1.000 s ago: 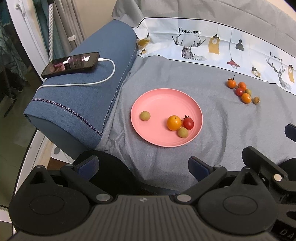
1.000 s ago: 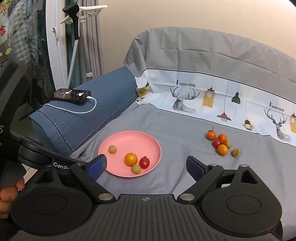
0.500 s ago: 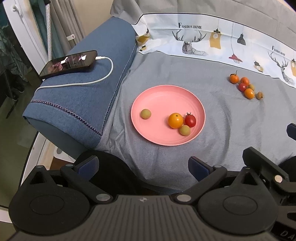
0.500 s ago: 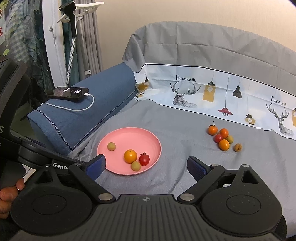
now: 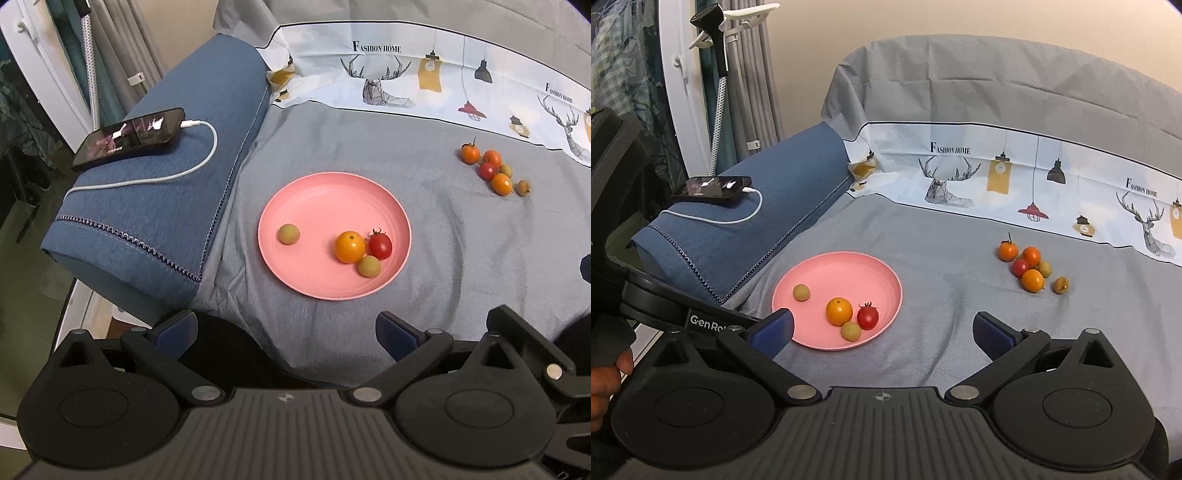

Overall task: Organize fruits
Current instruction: 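Grasp an orange with the left tool while the right tool grasps a yellow fruit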

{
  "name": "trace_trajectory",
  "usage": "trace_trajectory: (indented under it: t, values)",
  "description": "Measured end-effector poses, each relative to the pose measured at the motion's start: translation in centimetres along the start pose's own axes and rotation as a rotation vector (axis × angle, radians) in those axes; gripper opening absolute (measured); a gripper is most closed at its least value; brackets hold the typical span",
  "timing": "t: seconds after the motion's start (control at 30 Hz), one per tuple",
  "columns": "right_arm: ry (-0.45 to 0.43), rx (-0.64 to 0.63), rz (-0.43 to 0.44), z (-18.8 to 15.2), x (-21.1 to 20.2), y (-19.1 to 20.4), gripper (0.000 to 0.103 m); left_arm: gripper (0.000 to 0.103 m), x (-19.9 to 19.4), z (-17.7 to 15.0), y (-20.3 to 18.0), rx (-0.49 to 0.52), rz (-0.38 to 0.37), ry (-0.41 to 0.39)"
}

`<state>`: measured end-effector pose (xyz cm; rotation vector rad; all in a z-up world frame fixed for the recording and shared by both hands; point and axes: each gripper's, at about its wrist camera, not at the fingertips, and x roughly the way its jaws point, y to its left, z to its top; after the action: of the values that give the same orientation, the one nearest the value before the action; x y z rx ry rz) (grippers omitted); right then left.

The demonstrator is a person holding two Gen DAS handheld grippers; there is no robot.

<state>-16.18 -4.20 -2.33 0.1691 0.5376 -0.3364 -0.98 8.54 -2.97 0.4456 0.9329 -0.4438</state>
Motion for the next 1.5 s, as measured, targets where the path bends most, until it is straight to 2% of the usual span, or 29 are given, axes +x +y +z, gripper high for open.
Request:
trace_trajectory:
  t: [0.27,0.5,0.63,0.73,0.97,1.17,1.33,1.5]
  values:
    - [0.011,0.055,-0.012,-0.2,1.1,-1.7,0.102,0.103,0.6,1.6,-1.0,0.025,0.011,0.01]
    - [0.03,0.128,-0.056,-0.9,2.8,-4.9,0.102,0.103,2.0,3.2,-3.1,0.038,0.012,0.023]
    - [0.025,0.16,-0.14,-1.4,4.4,-7.7,0.102,0.103,3.6,4.5,-4.5,0.042,-0.007,0.058]
    - [0.023,0.195,-0.227,-1.9,5.9,-10.6,0.102,0.103,4.9,5.6,-6.0,0.072,0.018,0.055]
    - [0.016,0.29,-0.406,-2.4,11.2,-18.5,0.102,0.103,8.5,9.0,-9.1,0.108,0.003,0.08]
    - [0.011,0.261,-0.52,-2.1,18.4,-23.5,0.102,0.103,12.8,13.1,-12.6,0.068,-0.118,0.115]
    - [0.025,0.233,-0.496,-2.0,23.5,-25.6,0.102,0.103,16.7,17.3,-17.7,0.055,-0.231,0.145]
    - [0.03,0.149,-0.468,-1.9,26.0,-26.2,0.101,0.103,19.4,19.6,-23.0,0.087,-0.293,0.178]
